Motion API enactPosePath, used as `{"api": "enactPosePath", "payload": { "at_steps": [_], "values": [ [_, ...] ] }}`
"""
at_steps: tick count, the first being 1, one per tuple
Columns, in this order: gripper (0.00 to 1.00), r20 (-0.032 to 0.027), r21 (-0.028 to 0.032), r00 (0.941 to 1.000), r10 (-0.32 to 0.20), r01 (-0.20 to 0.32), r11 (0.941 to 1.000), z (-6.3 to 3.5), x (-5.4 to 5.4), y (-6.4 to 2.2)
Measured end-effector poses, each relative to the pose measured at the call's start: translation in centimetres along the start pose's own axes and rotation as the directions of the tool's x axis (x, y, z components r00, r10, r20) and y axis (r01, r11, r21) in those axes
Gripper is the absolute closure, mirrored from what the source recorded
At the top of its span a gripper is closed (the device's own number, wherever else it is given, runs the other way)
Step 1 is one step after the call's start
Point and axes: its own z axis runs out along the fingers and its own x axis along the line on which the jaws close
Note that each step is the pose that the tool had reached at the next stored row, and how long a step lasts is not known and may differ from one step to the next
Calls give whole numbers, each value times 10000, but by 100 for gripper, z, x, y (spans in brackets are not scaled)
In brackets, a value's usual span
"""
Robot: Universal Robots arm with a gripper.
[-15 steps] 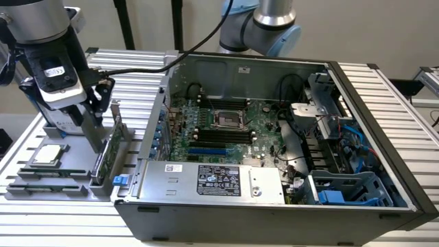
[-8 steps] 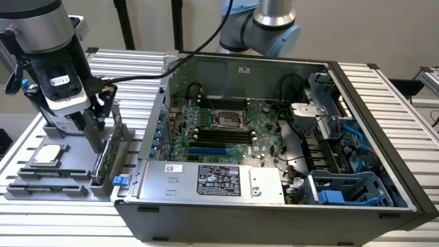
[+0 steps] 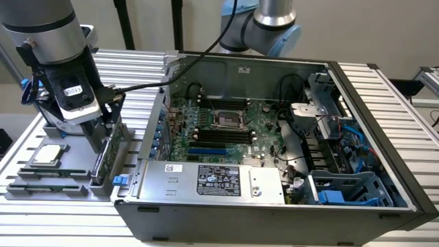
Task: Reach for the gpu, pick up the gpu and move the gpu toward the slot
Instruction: 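Pick up the gpu and move the gpu toward the slot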
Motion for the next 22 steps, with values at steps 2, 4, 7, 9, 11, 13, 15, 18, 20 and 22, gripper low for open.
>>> {"api": "enactPosePath", "payload": {
  "at_steps": [2, 4, 7, 9, 11, 13, 15, 18, 20, 22],
  "values": [
    [58, -65, -2, 10000, 2, -2, 10000, 19, -9, -13],
    [58, -120, -4, 9999, 5, -5, 10000, 41, -20, -25],
    [58, -170, -4, 9999, 7, -7, 10000, 81, -37, -39],
    [58, -196, -5, 9998, 11, -11, 10000, 109, -43, -43],
    [58, -230, -7, 9997, 22, -22, 10000, 136, -46, -45],
    [58, -261, -7, 9996, 49, -49, 10000, 163, -48, -46],
    [58, -290, -7, 9995, 105, -106, 9999, 190, -51, -47],
    [58, -330, -10, 9991, 252, -253, 9997, 232, -53, -49],
    [58, -359, -10, 9986, 387, -387, 9992, 258, -53, -50],
    [58, -391, -8, 9979, 523, -524, 9986, 283, -53, -51]
  ]
}}
